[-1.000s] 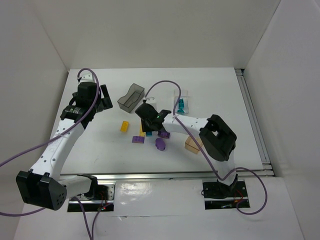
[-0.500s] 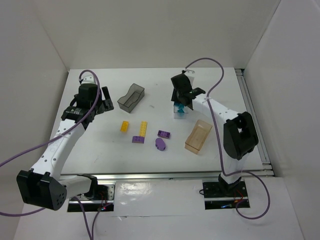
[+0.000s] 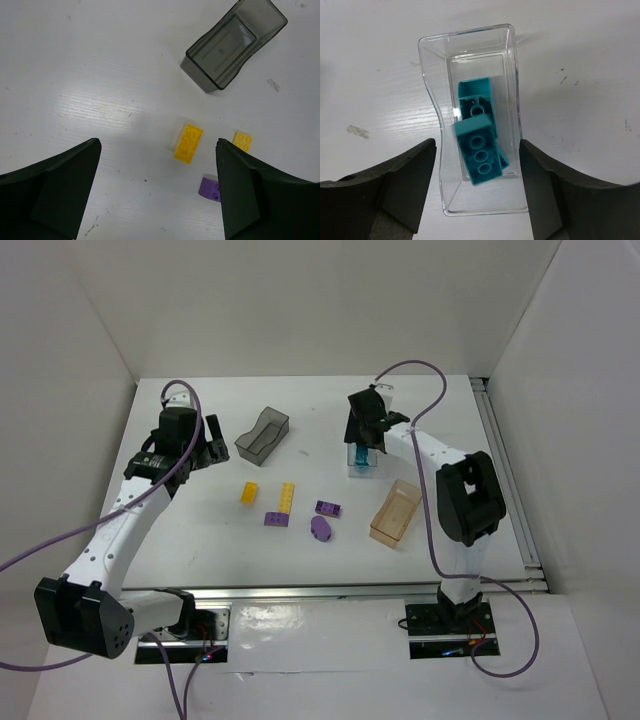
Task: Sort the legos into containers by color
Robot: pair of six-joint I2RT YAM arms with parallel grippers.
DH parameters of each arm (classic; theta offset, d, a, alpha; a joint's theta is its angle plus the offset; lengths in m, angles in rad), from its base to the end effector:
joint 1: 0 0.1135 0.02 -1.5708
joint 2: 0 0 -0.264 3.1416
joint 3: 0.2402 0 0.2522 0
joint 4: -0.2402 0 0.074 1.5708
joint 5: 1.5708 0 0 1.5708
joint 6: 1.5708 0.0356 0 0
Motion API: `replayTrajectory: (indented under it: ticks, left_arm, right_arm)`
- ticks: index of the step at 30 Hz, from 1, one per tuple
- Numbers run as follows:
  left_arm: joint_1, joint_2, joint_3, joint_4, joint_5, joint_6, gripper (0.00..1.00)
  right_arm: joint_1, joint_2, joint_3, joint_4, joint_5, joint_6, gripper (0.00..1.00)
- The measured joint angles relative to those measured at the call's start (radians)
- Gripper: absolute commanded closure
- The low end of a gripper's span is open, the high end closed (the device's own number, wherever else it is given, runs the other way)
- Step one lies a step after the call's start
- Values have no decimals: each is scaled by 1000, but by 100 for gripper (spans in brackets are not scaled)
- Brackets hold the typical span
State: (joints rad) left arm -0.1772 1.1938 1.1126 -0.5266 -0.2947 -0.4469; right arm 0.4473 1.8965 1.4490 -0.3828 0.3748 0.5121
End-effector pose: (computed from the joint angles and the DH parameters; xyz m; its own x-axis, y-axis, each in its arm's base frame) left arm 0.2583 -0.0358 0.3372 -0.4784 -0.3344 -0.8120 -0.3025 0.9308 -0.2052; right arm 0.3875 0.1714 0.2326 -0.6682 0.1852 -0.7205 0.1694 0.9810 0.0950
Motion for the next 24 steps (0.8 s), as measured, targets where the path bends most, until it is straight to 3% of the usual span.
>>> replayTrajectory:
  ticks: [8, 16, 24]
  left_arm:
    - [0, 0, 0, -6, 6, 0, 1]
    - [0, 2, 9, -19, 22, 16, 1]
    - [0, 15, 27, -23, 46, 27, 1]
  right_arm:
    - [31, -34, 3, -21, 27, -34, 23]
    - [280, -262, -189, -12, -74, -131, 20]
    - [360, -173, -236, -38, -206, -225, 16]
